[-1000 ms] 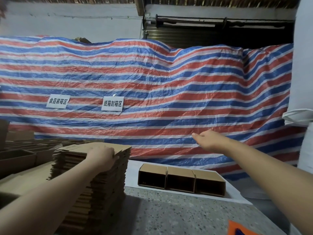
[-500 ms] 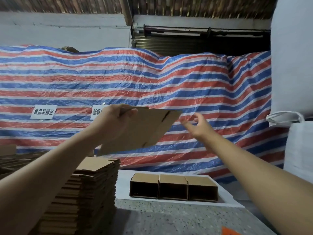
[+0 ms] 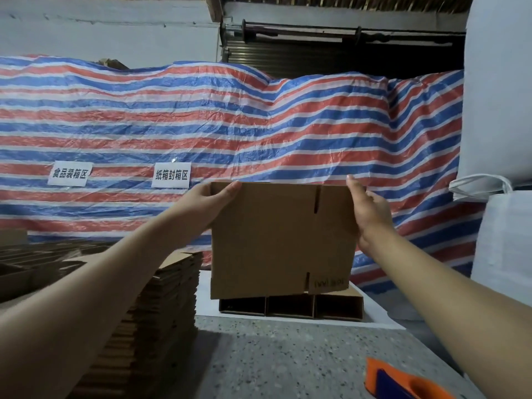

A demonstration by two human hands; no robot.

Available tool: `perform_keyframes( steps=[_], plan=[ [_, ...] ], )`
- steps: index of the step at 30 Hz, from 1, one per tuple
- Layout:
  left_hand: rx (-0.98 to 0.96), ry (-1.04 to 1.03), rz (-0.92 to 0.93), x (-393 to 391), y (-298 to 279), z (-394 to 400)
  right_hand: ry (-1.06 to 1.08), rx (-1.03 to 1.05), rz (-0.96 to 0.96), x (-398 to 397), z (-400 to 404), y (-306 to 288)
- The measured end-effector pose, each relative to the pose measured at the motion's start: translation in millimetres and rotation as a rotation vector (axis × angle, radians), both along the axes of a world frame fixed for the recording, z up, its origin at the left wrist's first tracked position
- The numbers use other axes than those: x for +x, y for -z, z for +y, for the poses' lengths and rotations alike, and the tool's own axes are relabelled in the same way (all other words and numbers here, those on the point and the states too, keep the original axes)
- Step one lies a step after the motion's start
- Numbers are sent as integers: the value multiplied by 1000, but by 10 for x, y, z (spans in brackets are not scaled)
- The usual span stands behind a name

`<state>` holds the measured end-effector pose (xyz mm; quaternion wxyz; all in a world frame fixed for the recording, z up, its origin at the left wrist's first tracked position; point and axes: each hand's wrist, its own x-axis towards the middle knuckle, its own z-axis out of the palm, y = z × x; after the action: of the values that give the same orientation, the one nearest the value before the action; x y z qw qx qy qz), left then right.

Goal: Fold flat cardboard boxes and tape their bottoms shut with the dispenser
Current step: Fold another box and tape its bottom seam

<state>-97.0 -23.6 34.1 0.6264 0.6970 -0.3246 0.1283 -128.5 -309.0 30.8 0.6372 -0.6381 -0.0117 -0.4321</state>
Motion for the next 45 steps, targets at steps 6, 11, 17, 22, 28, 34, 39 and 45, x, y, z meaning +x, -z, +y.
perform_keyframes(
  steps=[6,11,17,22,28,34,39,45],
  plan=[
    [-138,-26,237,214,504,-116,-38,-30,99,23,-13,585],
    [-116,-6,366,247,1055,-241,13,53,254,33,6,1220],
    [-92,-93,487,305,1757,-370,52,70,384,-52,-20,1845],
    [-78,-98,555,340,2018,-405,39,120,457,-94,-46,2028],
    [203,-23,481,403,1710,-248,-2,201,480,-83,9,1953],
    [341,148,506,386,1490,-220,39,208,458,-104,4,1973],
    [247,221,677,371,1559,-289,36,215,479,-134,-25,1975],
    [173,233,776,377,1589,-320,0,209,452,-116,-46,2015]
  ],
)
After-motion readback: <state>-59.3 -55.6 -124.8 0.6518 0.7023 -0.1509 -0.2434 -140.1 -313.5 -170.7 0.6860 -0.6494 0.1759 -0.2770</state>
